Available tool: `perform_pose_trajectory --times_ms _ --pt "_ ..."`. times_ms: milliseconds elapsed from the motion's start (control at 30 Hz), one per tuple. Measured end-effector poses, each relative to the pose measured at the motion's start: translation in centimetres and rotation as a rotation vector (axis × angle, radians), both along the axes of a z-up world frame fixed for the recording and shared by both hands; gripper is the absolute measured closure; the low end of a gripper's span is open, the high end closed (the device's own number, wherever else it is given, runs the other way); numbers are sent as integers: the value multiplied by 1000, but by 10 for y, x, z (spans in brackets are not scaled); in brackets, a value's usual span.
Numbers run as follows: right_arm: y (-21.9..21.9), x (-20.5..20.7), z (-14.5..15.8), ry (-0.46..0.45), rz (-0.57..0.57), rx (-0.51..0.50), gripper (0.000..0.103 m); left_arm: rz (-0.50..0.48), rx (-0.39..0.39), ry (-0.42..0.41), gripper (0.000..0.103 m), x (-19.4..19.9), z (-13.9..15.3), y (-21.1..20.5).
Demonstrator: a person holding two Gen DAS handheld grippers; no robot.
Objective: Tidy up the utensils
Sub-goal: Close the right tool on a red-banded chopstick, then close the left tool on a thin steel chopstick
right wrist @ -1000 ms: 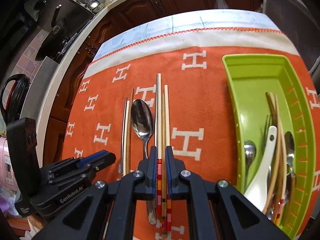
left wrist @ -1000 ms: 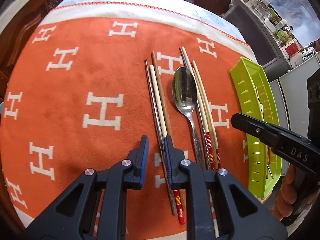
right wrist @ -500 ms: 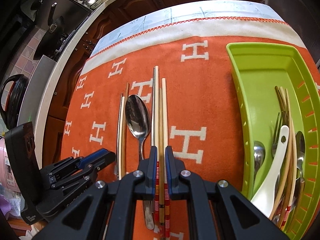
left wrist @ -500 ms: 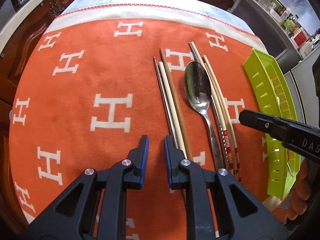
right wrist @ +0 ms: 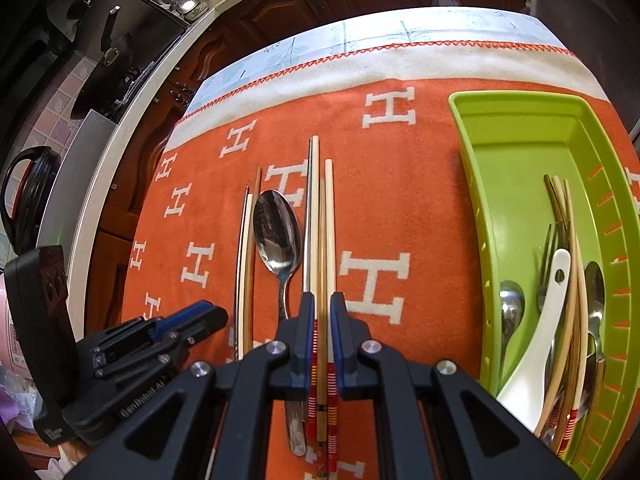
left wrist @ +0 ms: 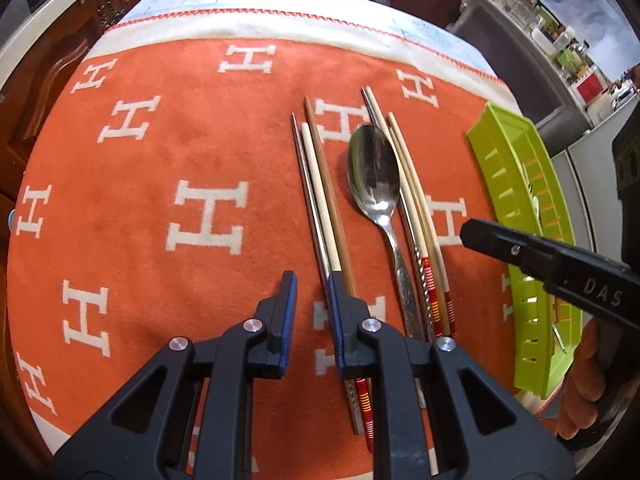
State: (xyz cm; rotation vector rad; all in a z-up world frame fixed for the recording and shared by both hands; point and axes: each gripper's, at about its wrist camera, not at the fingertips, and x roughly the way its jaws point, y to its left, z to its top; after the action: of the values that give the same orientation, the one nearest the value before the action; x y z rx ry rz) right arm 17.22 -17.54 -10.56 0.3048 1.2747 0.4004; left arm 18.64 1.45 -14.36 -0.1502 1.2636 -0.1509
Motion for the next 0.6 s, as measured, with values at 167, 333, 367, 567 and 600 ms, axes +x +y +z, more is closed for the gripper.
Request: perform_pose_trajectory --times_ms 167,333,367,567,600 --pt "-2 -2 -3 7 -4 0 95 -17 36 -18 90 -2 -2 -8" --pt "-5 -2 -6 16 -17 6 95 -14 84 -48 89 -1 -1 -15" --pt "-5 -2 -6 17 -18 7 95 -12 94 -56 89 0 -1 -17" --pt "-3 -1 -7 24 -20 10 95 7 122 -94 88 4 -1 -21" --pt "-3 -1 -7 24 -21 10 95 8 134 -104 88 3 0 -20"
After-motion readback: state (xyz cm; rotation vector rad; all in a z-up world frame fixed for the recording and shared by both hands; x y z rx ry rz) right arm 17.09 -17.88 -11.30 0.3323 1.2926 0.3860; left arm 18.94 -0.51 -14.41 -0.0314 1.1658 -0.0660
